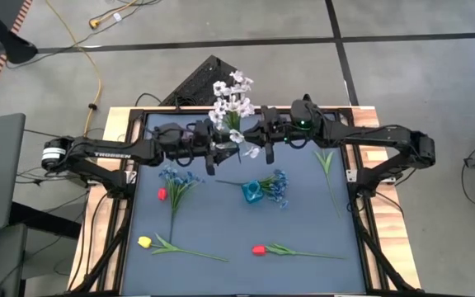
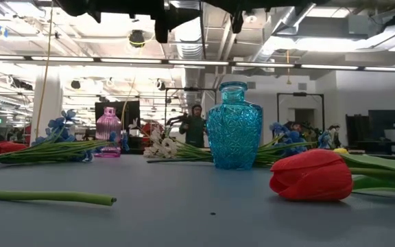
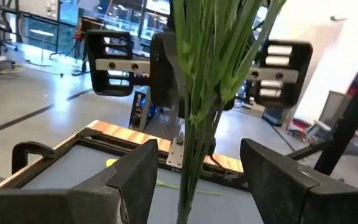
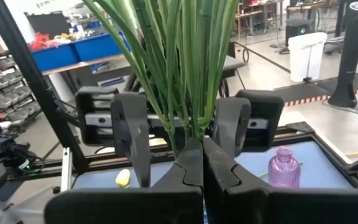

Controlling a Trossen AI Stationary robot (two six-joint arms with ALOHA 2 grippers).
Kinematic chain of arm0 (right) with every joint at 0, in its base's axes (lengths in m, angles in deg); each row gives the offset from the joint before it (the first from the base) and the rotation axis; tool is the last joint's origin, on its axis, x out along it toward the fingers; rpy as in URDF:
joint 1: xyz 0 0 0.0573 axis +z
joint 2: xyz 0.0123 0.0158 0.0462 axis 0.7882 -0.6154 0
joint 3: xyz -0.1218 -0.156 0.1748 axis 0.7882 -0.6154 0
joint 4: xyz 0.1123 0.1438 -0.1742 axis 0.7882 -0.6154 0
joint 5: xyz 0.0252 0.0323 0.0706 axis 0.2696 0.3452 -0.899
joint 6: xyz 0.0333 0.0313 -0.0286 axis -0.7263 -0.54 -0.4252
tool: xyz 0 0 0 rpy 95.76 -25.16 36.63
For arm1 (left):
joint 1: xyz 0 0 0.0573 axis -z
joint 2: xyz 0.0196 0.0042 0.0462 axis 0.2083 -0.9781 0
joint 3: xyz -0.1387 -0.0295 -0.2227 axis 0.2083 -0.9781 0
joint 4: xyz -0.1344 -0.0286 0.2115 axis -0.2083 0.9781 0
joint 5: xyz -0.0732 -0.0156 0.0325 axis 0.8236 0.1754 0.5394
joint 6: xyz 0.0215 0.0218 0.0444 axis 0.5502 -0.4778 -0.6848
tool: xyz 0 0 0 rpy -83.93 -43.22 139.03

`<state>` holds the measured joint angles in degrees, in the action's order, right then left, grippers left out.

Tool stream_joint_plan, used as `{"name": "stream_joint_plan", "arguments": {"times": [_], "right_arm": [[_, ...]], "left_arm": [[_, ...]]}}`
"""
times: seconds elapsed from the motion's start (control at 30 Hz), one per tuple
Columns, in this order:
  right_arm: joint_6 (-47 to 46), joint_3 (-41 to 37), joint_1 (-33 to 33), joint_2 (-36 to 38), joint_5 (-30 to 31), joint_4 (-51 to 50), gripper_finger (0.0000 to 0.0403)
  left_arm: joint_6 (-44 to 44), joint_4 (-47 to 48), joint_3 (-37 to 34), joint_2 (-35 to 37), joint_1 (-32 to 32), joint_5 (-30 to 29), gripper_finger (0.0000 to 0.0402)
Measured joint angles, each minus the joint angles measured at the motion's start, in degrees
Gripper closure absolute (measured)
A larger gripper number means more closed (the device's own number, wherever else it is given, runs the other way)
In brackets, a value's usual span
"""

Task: Sort flowers into vase by color
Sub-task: Put the right white flower into the blue vase

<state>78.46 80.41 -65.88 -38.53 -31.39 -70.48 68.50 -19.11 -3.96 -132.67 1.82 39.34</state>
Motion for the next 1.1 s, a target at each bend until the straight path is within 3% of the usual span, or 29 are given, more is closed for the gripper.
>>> {"name": "stream_joint_plan", "arguments": {"times": [0.43,0.93,1.1], "right_arm": [[0.6,0.0,0.0,0.0,-0.1,0.0,0.0383],[-0.4,0.0,0.0,0.0,-0.3,-0.4,0.036],[-1.4,0.0,0.1,0.0,-0.3,-0.5,0.0353]], "left_arm": [[1.0,0.7,-0.1,0.0,0.0,-1.5,0.0197],[0.6,0.9,-0.1,0.0,0.0,-1.8,0.0386],[0.5,2.3,-0.1,0.0,0.0,-1.6,0.0396]]}}
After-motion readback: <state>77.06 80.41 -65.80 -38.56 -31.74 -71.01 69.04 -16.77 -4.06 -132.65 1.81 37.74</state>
